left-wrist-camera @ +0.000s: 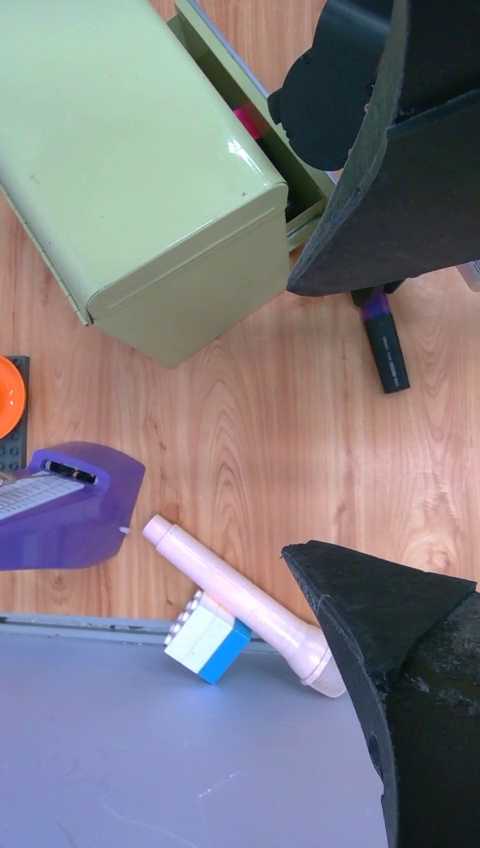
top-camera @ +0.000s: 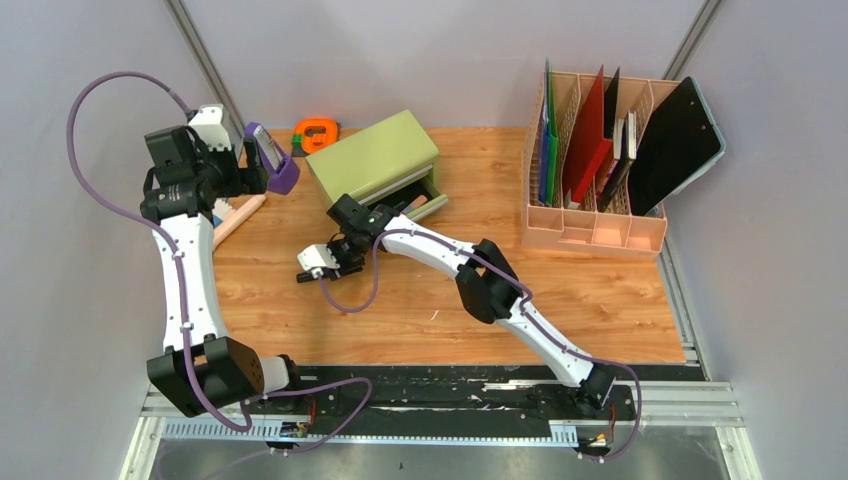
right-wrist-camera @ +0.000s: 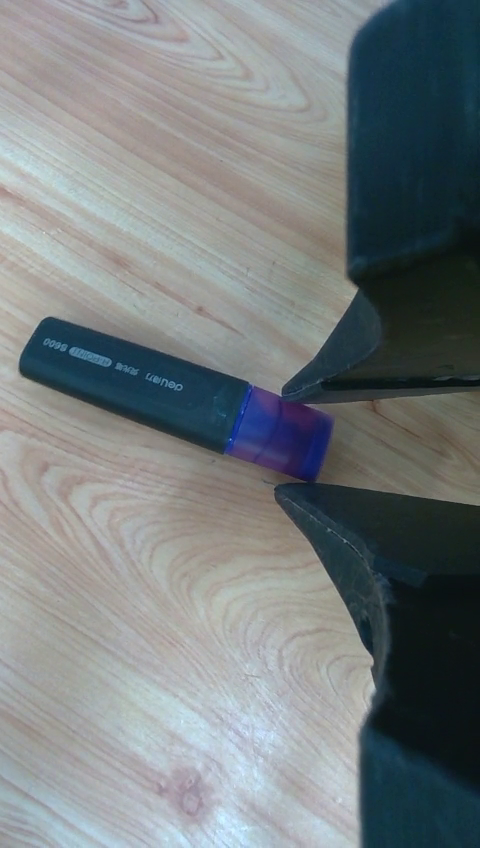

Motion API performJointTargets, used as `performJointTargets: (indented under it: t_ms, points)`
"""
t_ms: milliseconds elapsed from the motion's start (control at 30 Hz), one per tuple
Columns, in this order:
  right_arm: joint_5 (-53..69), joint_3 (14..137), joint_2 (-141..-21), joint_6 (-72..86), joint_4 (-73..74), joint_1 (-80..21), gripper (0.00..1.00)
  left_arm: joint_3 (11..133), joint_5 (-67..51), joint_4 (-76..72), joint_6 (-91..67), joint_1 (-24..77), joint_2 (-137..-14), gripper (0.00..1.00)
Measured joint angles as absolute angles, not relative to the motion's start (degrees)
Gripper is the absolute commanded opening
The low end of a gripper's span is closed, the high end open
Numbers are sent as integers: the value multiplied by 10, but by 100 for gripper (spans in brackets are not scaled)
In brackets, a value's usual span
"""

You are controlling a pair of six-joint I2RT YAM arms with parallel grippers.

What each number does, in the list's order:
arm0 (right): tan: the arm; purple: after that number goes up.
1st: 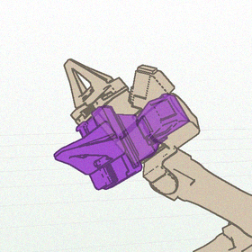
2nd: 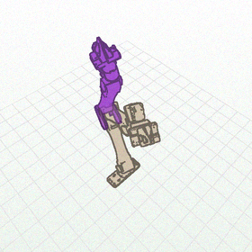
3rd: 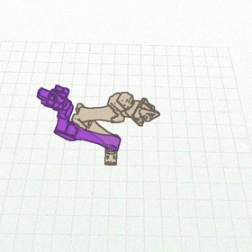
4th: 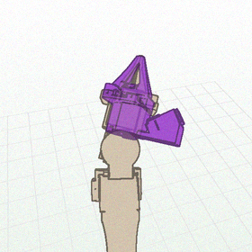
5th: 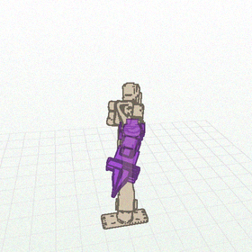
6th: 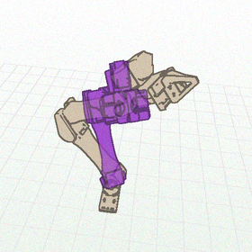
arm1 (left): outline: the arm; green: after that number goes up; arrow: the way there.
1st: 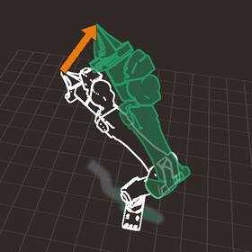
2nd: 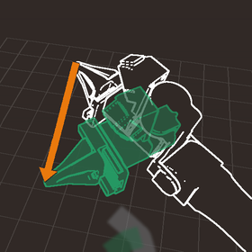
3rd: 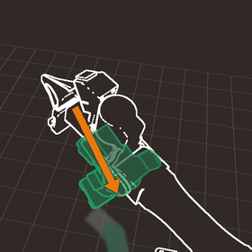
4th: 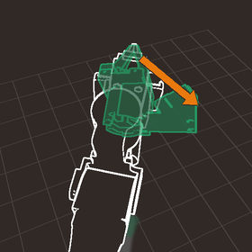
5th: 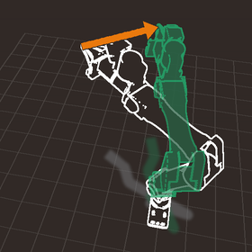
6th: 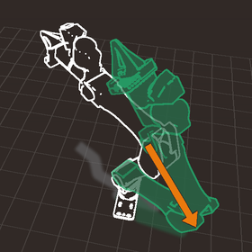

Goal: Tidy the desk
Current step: Pick up the stationery from the center of the board.

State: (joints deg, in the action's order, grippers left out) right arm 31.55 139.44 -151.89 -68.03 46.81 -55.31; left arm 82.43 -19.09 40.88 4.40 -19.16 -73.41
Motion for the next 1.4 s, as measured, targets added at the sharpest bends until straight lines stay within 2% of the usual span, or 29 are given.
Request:
performJointTargets:
  t_ms: [367,767,867,1000,1133,1267,1400]
  points:
    - [315,1381,-1514,-671,462,-553,27,824,-194,409,44,-193,-734,100]
    - [307,1240,-1426,-645,447,-542,22,818,-204,406,44,-194,-734,100]
    - [300,1181,-1386,-637,453,-543,27,818,-205,404,44,-194,-734,100]
    - [280,1108,-1336,-625,471,-537,45,814,-207,401,43,-196,-734,100]
    - [266,1071,-1316,-611,487,-531,56,813,-211,398,41,-196,-734,100]
    - [260,1067,-1312,-599,492,-529,62,812,-216,395,39,-196,-734,100]
    - [260,1067,-1312,-588,493,-530,63,810,-220,392,37,-196,-734,100]
